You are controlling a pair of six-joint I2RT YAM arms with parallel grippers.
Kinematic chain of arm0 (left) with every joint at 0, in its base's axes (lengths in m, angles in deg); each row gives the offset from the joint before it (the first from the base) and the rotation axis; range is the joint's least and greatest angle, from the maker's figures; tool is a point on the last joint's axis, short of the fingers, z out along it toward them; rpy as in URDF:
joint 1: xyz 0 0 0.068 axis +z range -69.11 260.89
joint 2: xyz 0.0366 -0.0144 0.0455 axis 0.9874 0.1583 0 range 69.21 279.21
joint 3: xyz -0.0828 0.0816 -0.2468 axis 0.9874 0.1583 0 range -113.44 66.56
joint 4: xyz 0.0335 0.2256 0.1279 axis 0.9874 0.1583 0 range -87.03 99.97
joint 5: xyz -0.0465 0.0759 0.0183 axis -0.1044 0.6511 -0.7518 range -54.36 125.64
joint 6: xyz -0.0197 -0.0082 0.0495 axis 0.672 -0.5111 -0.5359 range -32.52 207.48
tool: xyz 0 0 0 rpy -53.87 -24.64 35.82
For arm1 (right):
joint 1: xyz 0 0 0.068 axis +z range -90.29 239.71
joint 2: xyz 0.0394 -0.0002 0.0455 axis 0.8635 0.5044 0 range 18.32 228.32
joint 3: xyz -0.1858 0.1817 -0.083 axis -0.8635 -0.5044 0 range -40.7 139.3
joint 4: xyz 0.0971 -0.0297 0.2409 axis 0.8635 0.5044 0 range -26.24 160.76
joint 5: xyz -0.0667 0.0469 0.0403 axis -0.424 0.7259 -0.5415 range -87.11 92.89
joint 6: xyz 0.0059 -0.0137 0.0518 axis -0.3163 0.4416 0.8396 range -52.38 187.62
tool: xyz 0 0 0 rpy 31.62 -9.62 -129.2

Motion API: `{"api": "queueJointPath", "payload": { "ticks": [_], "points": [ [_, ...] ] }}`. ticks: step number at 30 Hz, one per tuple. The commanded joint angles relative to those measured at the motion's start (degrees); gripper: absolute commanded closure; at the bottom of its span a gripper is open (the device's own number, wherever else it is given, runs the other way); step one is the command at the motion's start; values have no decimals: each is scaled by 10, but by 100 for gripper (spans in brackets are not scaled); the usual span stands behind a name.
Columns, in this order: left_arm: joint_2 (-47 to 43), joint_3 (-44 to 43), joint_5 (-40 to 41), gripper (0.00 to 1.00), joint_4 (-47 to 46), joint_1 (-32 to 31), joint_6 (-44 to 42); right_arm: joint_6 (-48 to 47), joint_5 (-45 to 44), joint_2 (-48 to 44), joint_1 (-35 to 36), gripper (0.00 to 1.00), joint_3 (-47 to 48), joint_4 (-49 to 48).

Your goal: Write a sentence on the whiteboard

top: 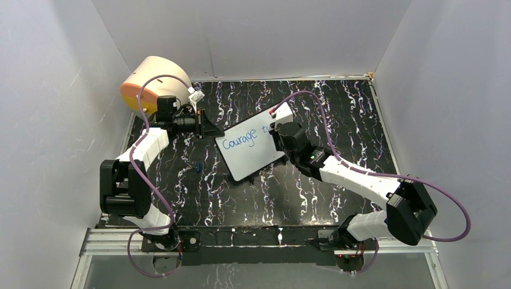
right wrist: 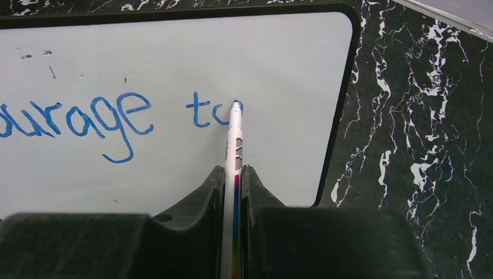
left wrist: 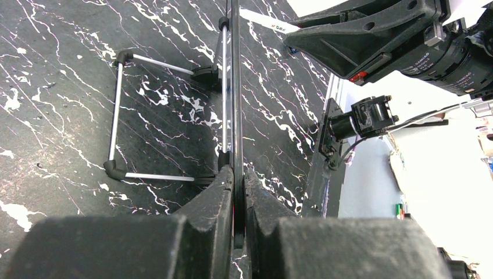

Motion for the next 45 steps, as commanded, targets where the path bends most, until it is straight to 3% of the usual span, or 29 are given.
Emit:
{"api": "queueJointPath", "payload": {
  "ticks": [1, 21, 45],
  "points": [
    [14, 0, 22, 100, 33, -5, -21, -11, 16, -8, -2, 100, 20, -37],
    [13, 0, 24, 100, 34, -4, -22, -1, 58, -22, -1, 100, 17, -10],
    [15, -1, 40, 100, 36, -5, -20, 13, 24, -109, 29, 100, -26, 41]
  ]
}}
